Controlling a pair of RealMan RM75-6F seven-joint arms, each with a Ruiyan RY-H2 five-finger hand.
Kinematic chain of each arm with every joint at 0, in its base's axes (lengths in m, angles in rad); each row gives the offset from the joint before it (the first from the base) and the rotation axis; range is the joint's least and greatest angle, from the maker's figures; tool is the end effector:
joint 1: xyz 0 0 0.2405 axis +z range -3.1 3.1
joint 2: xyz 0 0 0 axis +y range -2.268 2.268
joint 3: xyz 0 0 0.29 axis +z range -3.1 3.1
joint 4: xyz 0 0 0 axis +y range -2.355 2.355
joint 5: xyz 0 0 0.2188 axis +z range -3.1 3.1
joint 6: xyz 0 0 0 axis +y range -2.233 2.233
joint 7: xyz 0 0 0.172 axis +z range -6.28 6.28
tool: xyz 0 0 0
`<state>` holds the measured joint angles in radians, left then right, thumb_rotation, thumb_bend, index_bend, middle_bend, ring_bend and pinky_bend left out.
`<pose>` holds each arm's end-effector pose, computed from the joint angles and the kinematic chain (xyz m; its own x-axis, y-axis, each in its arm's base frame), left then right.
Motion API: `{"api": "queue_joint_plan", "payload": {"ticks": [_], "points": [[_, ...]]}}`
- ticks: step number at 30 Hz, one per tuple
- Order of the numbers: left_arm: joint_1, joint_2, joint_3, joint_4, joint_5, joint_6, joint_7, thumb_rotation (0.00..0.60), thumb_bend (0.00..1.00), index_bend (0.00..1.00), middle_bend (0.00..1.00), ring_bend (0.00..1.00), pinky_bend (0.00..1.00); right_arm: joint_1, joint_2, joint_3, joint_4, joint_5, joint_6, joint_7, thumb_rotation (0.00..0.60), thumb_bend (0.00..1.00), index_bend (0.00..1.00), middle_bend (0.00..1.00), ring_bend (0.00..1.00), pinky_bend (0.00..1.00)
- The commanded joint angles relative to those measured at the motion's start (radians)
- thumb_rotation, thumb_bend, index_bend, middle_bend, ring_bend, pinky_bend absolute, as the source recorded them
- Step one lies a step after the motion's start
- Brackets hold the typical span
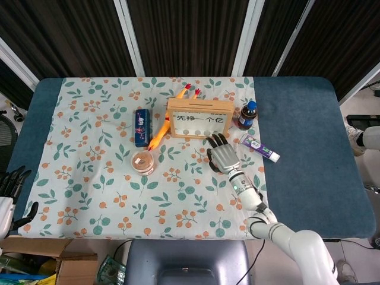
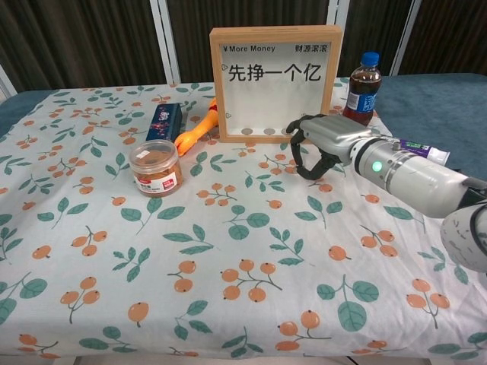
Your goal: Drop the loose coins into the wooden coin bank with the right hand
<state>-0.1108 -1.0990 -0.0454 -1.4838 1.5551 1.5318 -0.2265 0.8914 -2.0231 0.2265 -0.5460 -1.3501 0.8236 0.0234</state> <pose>-0.3541 0.2224 0.1897 0.3224 -0.0464 0.9455 0.9416 -0.0869 -0.3254 -0.1817 -0.4698 -0.1251 0.5287 -0.1771 0.8301 -0.8202 -0.3584 0.4459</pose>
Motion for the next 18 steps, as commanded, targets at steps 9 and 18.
{"api": "queue_joint_plan", "payload": {"ticks": [9, 18], "points": [[0.004, 0.001, 0.000, 0.005, 0.005, 0.010, -0.011, 0.600, 0.43, 0.00, 0.00, 0.00, 0.00, 0.015, -0.010, 0.014, 0.004, 0.002, 0.039, 0.012, 0.600, 0.61, 0.76, 0.28, 0.05, 0.12], [0.004, -0.001, 0.001, 0.005, 0.007, 0.011, -0.008, 0.600, 0.43, 0.00, 0.00, 0.00, 0.00, -0.025, 0.154, 0.024, -0.318, -0.071, 0.263, 0.014, 0.600, 0.61, 0.76, 0.28, 0.05, 0.13]]}}
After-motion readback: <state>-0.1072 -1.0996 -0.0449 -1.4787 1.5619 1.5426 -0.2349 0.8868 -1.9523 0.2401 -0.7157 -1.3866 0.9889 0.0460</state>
